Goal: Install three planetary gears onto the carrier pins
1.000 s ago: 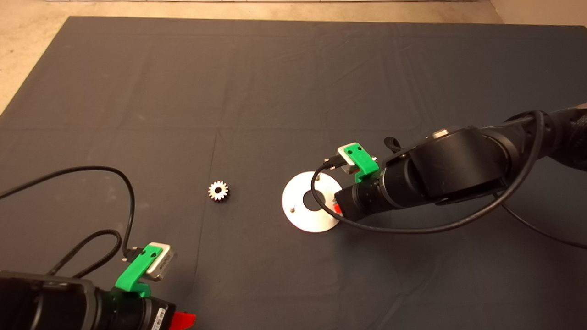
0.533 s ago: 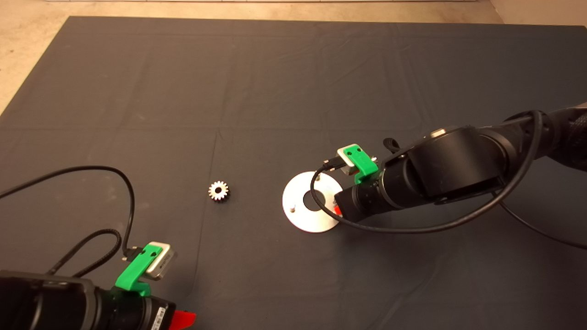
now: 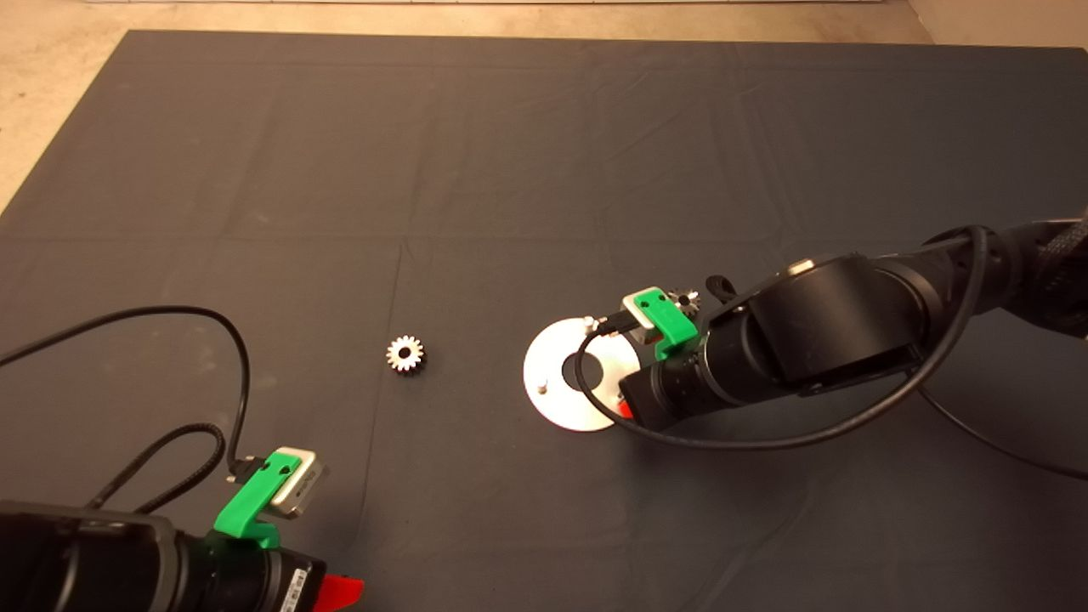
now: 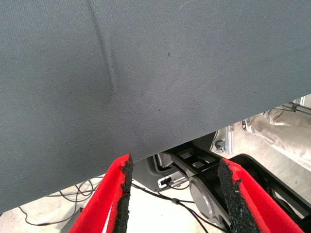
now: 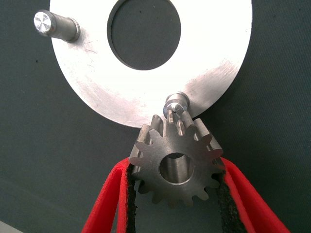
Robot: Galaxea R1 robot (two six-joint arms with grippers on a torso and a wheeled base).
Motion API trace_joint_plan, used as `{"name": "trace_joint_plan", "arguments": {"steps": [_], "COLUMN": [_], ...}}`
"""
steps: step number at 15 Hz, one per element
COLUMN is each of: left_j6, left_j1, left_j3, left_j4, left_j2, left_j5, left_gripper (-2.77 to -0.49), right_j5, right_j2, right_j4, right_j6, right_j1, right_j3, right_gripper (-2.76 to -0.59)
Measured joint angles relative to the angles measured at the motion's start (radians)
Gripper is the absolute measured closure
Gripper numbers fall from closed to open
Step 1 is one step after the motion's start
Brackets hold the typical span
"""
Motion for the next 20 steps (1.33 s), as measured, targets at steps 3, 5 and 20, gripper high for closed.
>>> {"name": "trace_joint_plan", "arguments": {"steps": [3, 5, 20], "left_j6": [0.000, 0.000, 0.000], "left_j1": [0.000, 0.000, 0.000], "left_j3": [0.000, 0.000, 0.000], "left_j4": [0.000, 0.000, 0.009], "left_j2": [0.000, 0.000, -0.001], "left_j5": [0.000, -0.001, -0.001], "left_gripper": [-1.18, -1.18, -1.18], "right_j5": [0.000, 0.001, -0.004], "right_j2": [0.001, 0.006, 0.058], "right_j4": [0.000, 0.000, 0.001], "right_j6": [-0.013, -0.031, -0.082], "right_j1": [-0.003, -0.004, -0.006], "right_j3": [-0.006, -0.023, -0.100], "right_gripper": [-0.90, -0.90, -0.89]}}
